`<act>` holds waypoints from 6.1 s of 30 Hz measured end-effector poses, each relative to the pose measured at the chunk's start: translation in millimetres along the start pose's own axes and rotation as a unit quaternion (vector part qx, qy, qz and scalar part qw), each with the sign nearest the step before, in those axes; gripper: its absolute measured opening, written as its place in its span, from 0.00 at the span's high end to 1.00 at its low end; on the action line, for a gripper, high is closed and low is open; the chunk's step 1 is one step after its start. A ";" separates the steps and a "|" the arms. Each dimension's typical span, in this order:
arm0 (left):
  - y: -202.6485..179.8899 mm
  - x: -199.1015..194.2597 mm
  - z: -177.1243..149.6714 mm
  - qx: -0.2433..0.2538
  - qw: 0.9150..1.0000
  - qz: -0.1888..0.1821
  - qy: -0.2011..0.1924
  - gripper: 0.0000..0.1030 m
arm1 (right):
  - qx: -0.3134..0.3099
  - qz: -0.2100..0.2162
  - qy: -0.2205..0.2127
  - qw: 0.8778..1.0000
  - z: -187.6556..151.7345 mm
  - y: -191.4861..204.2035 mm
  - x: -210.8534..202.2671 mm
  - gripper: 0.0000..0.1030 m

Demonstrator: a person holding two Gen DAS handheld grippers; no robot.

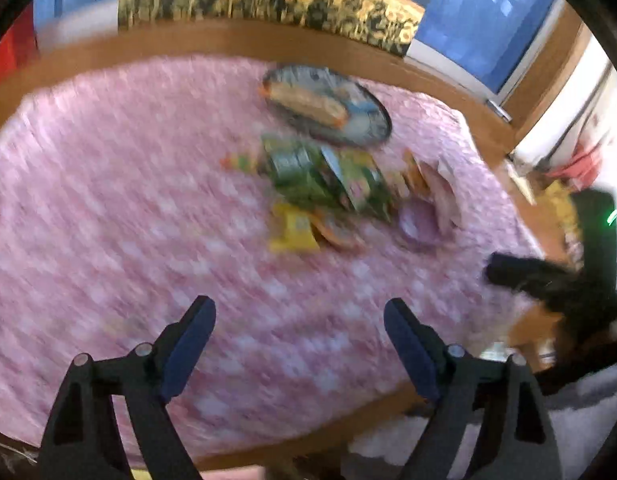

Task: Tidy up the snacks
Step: 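Grasp the yellow packet with the left tool while the right tool grasps the pink juice pouch, then carry the yellow packet and pink pouch onto the plate and release both, then grasp the orange round snack with the left tool while the right tool reaches the purple tin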

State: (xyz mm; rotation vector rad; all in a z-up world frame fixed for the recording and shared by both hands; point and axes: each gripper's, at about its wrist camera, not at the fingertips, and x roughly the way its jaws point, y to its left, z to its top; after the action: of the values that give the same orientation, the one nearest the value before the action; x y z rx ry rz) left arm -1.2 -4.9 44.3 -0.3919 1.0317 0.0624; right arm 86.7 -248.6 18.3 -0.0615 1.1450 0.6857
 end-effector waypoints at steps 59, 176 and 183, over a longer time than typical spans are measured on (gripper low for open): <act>-41.5 -46.5 151.9 0.030 0.994 -0.019 -0.101 0.83 | -0.132 -0.009 -0.198 0.971 152.0 36.5 -64.0 0.38; -11.9 15.7 10.9 0.027 0.999 -0.013 0.018 0.70 | -0.051 -0.034 0.050 0.997 56.4 39.8 61.0 0.51; -13.1 13.5 21.2 0.016 1.000 -0.024 0.013 0.21 | -0.035 -0.024 0.046 0.998 35.3 25.8 40.8 0.52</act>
State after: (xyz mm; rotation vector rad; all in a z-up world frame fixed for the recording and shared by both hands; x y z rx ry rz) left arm 26.3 -11.5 46.3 -0.3887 1.0475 -0.0016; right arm 111.4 -195.4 6.5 -0.1808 1.2048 0.6854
